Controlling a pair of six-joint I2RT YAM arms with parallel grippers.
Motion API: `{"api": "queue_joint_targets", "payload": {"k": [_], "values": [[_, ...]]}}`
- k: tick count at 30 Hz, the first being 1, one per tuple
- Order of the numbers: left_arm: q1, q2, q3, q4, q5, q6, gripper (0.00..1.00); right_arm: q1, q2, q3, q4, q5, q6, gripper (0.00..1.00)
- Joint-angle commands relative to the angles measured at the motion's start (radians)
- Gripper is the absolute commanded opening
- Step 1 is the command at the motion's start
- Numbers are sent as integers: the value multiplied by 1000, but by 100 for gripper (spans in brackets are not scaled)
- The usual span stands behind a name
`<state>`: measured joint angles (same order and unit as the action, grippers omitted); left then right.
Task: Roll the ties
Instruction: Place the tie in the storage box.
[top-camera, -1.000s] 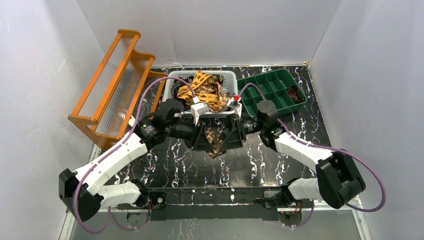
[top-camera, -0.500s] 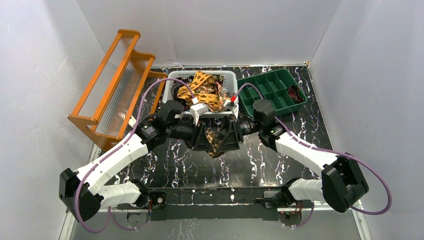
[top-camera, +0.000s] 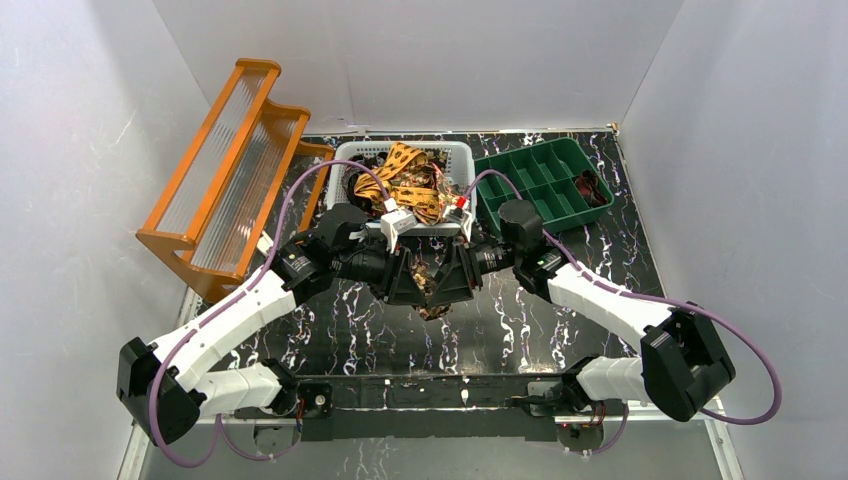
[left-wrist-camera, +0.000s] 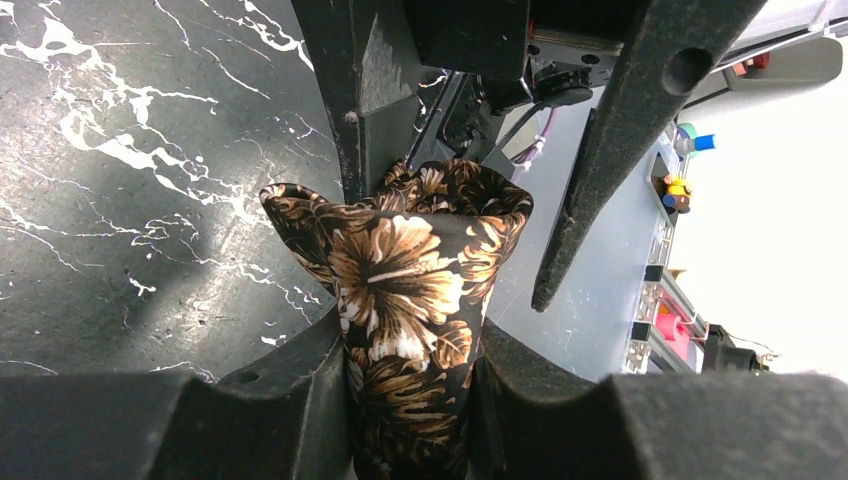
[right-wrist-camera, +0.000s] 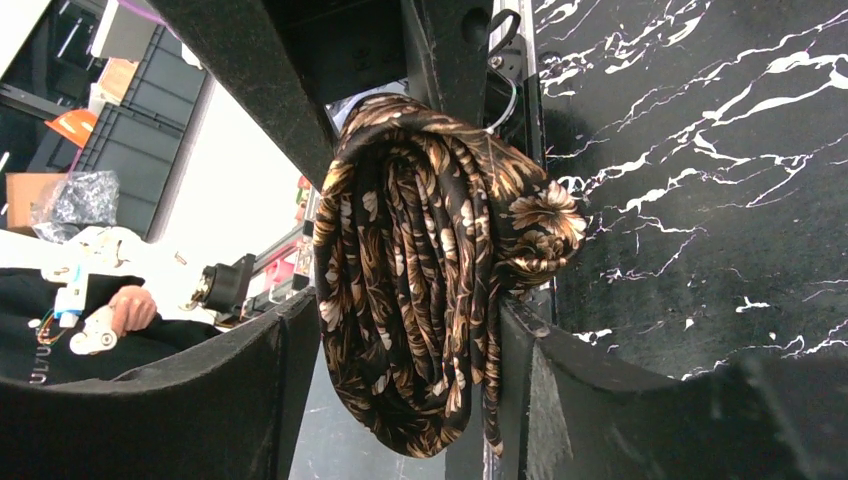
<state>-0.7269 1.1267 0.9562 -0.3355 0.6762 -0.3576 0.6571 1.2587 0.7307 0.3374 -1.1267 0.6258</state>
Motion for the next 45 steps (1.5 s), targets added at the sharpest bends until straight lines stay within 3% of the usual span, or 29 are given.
{"api": "queue_joint_targets", "payload": {"k": [1, 4, 7, 17, 23, 27, 32, 36, 41, 44, 45], "values": [[2, -22, 21, 30, 12, 15, 3, 15, -5, 46, -50, -19, -46, 70], [2, -21, 29, 34, 18, 19, 2, 15, -1, 47, -41, -26, -36, 74], [1, -21, 31, 39, 25, 24, 2, 15, 2, 48, -36, -27, -28, 72], [2, -28, 26, 42, 40, 33, 1, 19, 19, 36, 14, -41, 13, 38], [2, -28, 32, -1, 6, 54, 8, 19, 14, 33, 9, -50, 10, 14], [2, -13, 35, -10, -19, 33, 25, 19, 13, 40, -37, -28, -13, 1], [3, -9, 36, -10, -50, 10, 47, 19, 16, 52, -115, 26, -56, 1], [5, -27, 30, -10, -91, 3, 58, 19, 22, 58, -147, 37, -74, 1], [11, -36, 24, -6, -103, -9, 64, 19, 24, 67, -180, 88, -87, 1], [15, -47, 21, -18, -145, -13, 73, 16, 20, 70, -204, 157, -87, 1], [18, -56, 21, -24, -178, -18, 81, 16, 18, 79, -230, 187, -94, 1]]}}
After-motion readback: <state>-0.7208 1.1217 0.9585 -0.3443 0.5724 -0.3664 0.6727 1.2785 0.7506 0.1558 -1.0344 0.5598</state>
